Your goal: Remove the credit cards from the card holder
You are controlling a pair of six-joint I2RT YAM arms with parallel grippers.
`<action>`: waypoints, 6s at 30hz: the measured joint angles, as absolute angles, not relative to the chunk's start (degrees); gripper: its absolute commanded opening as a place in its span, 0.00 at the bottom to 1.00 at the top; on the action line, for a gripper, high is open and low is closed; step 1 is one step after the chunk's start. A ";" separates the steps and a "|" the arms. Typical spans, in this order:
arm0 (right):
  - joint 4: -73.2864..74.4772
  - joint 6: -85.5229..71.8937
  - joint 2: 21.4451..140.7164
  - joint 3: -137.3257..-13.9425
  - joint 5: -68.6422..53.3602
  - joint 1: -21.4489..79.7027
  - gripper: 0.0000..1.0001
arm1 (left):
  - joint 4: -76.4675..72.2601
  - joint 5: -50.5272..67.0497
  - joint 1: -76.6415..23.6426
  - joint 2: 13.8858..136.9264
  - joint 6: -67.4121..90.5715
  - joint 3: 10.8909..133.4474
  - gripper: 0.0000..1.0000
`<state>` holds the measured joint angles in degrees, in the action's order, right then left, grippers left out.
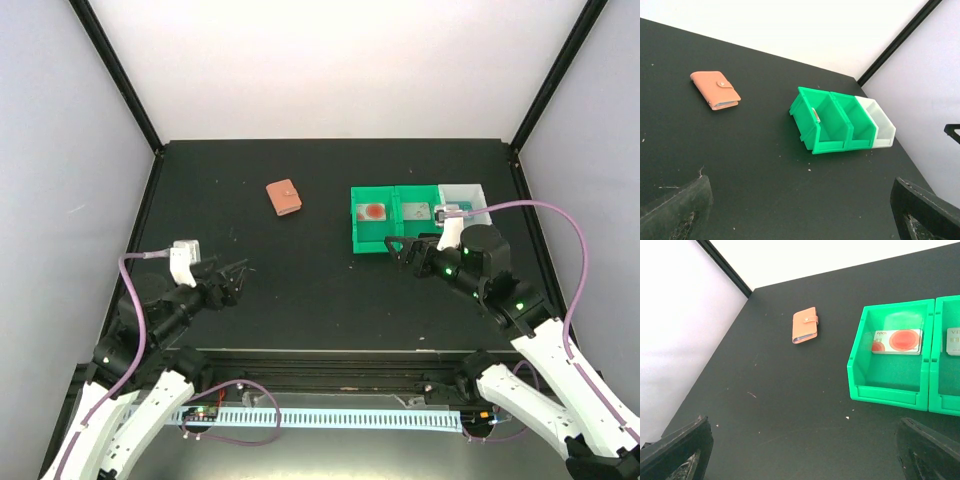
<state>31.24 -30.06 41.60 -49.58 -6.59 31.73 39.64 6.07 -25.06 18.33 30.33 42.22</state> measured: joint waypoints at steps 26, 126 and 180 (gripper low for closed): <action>29.91 -29.91 42.30 -47.18 -9.61 31.73 0.99 | 26.44 3.03 -24.71 42.68 34.89 37.10 0.69; 39.75 -31.75 43.51 -40.21 -16.64 33.65 0.69 | -15.86 28.97 -29.50 69.28 54.28 12.86 0.02; 23.90 -33.69 101.10 -59.79 1.58 62.24 0.27 | -6.81 10.90 -41.63 46.68 66.04 2.66 0.35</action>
